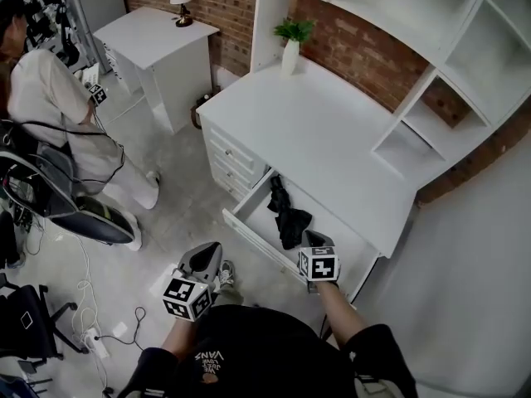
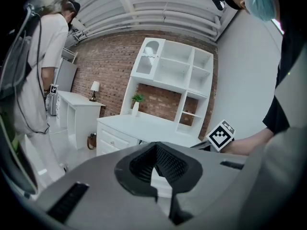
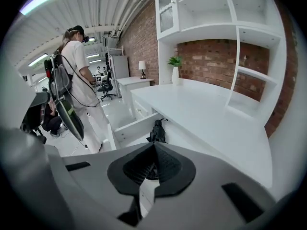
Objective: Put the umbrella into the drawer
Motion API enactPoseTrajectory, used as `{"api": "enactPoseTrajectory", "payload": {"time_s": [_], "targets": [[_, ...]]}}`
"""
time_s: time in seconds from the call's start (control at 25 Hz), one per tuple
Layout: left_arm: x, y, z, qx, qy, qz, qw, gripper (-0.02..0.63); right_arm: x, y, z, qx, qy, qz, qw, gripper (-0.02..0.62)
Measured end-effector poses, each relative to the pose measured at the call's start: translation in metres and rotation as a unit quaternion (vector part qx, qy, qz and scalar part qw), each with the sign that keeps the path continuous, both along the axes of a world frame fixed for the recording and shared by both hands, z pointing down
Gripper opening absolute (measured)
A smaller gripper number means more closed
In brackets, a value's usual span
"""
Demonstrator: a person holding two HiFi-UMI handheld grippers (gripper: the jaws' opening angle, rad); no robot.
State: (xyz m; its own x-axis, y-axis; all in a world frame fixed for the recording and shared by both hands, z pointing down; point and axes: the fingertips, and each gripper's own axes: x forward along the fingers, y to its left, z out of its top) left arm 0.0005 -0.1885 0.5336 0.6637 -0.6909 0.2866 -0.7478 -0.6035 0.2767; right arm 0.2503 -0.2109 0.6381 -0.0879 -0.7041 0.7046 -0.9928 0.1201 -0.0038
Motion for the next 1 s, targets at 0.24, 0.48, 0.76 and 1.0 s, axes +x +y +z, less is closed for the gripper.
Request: {"api": "enactPoseTrajectory", "payload": {"time_s": [0.24, 0.48, 0.76, 1.0], "targets": [[-0.001, 0.036, -0.007, 0.008, -0.002, -0.007, 0.9999, 0.006, -0.01, 0.04, -0.046, 0.079, -0.068, 0.004, 0.995, 0.001], [-0.01, 0.063, -0.008, 0.007, -0.007, -0.021, 0.9997, 0.006, -0.017, 0.076, -0.083, 0.126, -0.106, -0.002, 0.986, 0.0], [-0.006, 0.084, -0.009, 0.004, -0.009, -0.013, 0.9999, 0.006, -0.021, 0.119, -0.119, 0.161, -0.144, 0.001, 0.976, 0.0], [0.004, 0.092, -0.018, 0.012, -0.012, 0.0, 0.9999, 0.006, -0.025, 0.139, -0.14, 0.181, -0.142, -0.017, 0.973, 0.0]]}}
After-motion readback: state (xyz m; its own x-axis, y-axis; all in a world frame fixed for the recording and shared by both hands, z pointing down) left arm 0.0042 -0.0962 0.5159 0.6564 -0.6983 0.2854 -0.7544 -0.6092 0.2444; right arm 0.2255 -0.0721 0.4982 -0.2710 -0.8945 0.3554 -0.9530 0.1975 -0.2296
